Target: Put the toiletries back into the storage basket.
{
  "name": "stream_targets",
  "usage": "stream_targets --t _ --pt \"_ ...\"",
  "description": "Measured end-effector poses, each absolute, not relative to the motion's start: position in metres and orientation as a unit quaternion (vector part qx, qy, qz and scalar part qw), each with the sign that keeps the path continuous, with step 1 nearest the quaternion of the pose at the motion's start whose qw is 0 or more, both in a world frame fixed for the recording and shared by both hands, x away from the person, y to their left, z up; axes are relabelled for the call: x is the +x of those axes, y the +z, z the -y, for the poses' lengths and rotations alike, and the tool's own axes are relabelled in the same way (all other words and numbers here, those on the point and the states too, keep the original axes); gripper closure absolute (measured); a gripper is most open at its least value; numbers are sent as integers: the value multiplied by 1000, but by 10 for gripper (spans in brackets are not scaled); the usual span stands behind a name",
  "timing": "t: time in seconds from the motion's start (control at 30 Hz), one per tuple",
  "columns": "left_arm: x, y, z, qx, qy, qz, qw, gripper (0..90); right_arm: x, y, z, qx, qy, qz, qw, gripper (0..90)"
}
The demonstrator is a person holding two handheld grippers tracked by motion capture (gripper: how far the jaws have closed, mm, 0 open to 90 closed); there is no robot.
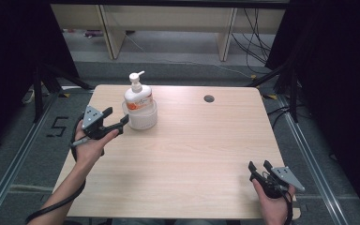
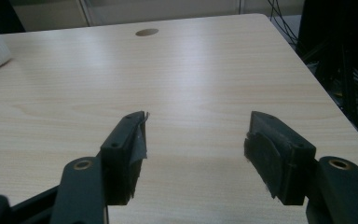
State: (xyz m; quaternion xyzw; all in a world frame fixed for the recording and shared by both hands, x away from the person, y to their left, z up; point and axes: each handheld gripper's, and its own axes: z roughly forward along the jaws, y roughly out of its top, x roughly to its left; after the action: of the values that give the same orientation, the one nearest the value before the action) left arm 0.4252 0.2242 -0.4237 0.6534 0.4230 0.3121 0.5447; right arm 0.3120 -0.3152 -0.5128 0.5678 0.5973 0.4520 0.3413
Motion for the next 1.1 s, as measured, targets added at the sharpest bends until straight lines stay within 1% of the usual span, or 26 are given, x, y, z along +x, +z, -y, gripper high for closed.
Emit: stream_targets --t 0.2,0.27,0.33,0.5,0.57,0.67,0.83,0.93,1.1 --pt "412 -437 -231 654 310 -424 545 263 311 -512 316 569 447 -600 341 385" --pt "408 -441 -233 659 308 -425 539 257 311 -512 313 574 460 -593 327 385" --pt "402 -448 -236 659 306 -427 539 254 311 -513 314 575 456 -592 333 384" --pt "388 -467 -246 660 298 -435 535 255 311 -513 313 575 459 -592 330 385" --pt "386 -470 -248 659 296 -438 534 257 312 -513 314 570 457 -594 337 384" --pt "378 -490 -255 661 292 -448 527 261 312 -513 314 570 454 -595 340 384" --pt "370 -511 -262 657 283 -468 519 267 312 -513 314 569 454 -595 341 384" --pt "366 -519 -266 652 278 -479 518 269 312 -513 314 570 454 -595 340 384" --pt "362 -523 -268 648 289 -480 515 269 311 -513 314 568 455 -596 339 384"
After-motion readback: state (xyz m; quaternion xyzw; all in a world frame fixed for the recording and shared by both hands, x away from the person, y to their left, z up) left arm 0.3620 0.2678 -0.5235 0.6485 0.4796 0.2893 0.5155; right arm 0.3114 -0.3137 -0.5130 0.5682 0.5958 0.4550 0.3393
